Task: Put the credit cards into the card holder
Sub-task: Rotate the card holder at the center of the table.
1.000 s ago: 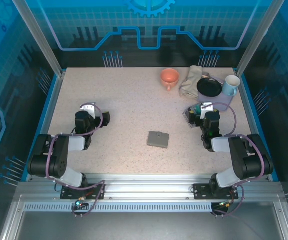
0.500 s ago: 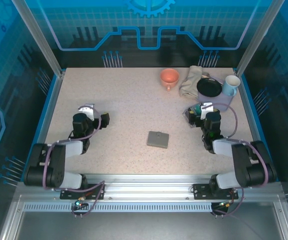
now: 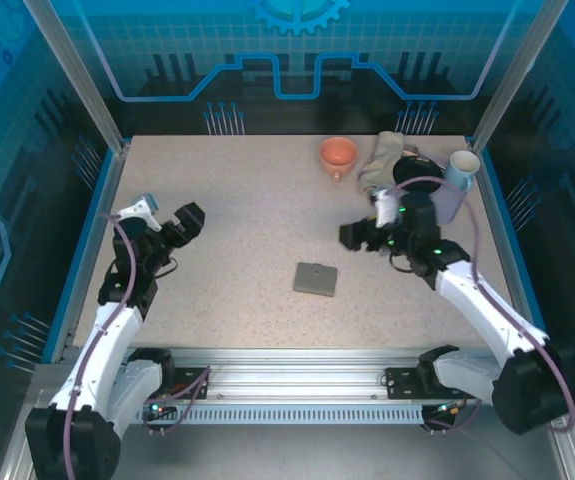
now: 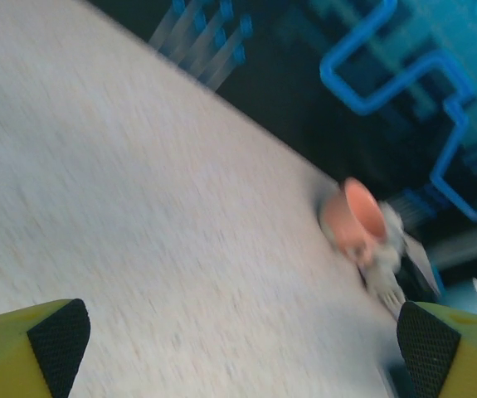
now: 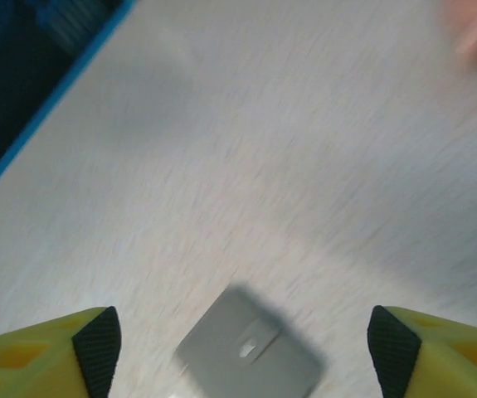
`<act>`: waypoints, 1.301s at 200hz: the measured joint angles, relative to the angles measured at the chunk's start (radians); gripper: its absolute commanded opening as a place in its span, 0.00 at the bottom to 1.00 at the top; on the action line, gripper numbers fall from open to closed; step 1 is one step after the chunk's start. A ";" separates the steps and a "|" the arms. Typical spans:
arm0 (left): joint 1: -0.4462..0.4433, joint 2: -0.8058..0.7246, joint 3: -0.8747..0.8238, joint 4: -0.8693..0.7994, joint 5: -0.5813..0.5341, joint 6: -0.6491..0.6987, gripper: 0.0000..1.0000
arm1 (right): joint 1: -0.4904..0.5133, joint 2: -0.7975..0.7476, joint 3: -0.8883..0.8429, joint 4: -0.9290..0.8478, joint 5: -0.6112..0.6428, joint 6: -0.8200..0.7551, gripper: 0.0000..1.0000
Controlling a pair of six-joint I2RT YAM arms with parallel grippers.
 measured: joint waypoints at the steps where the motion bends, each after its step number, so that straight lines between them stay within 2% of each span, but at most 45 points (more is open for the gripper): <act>1: -0.002 0.004 -0.001 -0.004 0.007 -0.004 0.99 | 0.010 0.008 0.003 -0.011 0.000 0.004 0.74; 6: -0.018 0.018 -0.004 -0.018 0.034 -0.014 0.99 | 0.042 0.040 0.014 -0.037 -0.003 -0.003 0.72; 16: -0.065 0.040 -0.013 -0.044 0.073 -0.031 0.99 | 0.102 0.111 0.050 -0.090 -0.002 -0.003 0.60; 25: -0.122 0.052 -0.021 -0.064 0.095 -0.040 0.99 | 0.138 0.183 0.092 -0.124 0.000 -0.014 0.58; 46: -0.256 0.060 -0.029 -0.100 0.114 -0.063 0.99 | 0.162 0.323 0.170 -0.163 0.029 -0.005 0.58; 60: -0.311 0.054 -0.043 -0.098 0.114 -0.086 0.99 | 0.161 0.399 0.217 -0.200 0.051 -0.005 0.57; 89: -0.383 0.034 -0.102 -0.096 0.109 -0.135 0.99 | 0.159 0.525 0.303 -0.246 0.084 -0.003 0.57; 120: -0.443 0.004 -0.146 -0.097 0.109 -0.177 0.99 | 0.157 0.581 0.301 -0.254 0.073 0.019 0.57; 157: -0.511 -0.005 -0.176 -0.087 0.109 -0.221 0.99 | 0.156 0.573 0.192 -0.211 0.059 0.064 0.57; 226: -0.563 0.036 -0.182 -0.061 0.109 -0.248 0.99 | 0.174 0.311 -0.077 -0.170 0.046 0.204 0.55; 249: -0.576 0.086 -0.180 -0.040 0.111 -0.254 0.98 | 0.195 0.273 -0.133 -0.138 0.027 0.258 0.54; 260: -0.582 0.129 -0.173 -0.029 0.113 -0.256 0.95 | 0.211 0.266 -0.144 -0.127 0.019 0.277 0.51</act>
